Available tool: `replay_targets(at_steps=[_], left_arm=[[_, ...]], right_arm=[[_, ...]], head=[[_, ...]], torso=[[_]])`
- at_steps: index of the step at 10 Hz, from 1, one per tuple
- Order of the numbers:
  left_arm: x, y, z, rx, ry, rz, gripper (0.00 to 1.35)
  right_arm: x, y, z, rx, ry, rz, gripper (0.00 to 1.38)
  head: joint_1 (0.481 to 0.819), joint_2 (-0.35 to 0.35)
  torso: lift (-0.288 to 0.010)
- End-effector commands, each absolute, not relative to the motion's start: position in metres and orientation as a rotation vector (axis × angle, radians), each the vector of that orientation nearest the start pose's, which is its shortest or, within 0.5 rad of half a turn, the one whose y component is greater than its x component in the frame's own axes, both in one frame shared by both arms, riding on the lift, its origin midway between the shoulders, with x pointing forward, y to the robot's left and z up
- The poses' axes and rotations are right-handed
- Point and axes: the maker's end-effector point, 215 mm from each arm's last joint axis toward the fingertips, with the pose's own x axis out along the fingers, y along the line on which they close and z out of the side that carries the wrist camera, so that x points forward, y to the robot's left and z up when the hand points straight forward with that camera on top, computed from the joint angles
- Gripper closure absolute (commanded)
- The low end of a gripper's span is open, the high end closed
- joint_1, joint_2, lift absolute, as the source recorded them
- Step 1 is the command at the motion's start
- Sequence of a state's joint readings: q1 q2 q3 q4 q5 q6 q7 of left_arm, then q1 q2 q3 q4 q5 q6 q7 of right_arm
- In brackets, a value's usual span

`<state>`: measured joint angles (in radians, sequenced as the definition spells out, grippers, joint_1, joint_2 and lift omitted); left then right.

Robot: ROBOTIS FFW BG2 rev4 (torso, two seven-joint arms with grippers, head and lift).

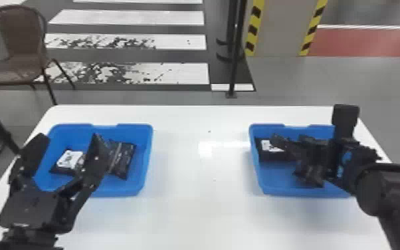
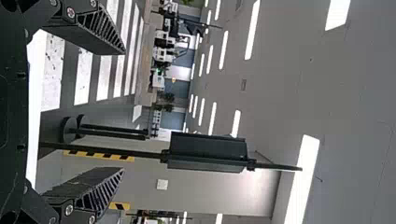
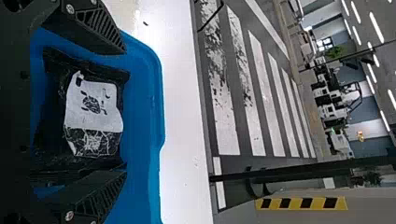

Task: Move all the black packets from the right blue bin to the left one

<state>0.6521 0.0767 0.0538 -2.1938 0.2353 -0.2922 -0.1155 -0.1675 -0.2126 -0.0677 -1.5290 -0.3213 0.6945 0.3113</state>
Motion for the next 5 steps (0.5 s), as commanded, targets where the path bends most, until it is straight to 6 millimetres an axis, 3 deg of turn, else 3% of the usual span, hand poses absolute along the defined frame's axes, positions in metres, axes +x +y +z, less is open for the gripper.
replay_targets(at_steps=[1, 5], left_arm=[[0.395, 0.243, -0.228, -0.125, -0.273, -0.094, 0.15], [0.396, 0.239, -0.229, -0.127, -0.272, -0.106, 0.15]], right_arm=[[0.602, -0.248, -0.443, 0.223, 0.554, 0.292, 0.1], [0.611, -0.241, -0.459, 0.206, 0.574, 0.31, 0.11]], head=[[0.695, -0.009], [0.695, 0.003]], torso=[[-0.14], [-0.14]])
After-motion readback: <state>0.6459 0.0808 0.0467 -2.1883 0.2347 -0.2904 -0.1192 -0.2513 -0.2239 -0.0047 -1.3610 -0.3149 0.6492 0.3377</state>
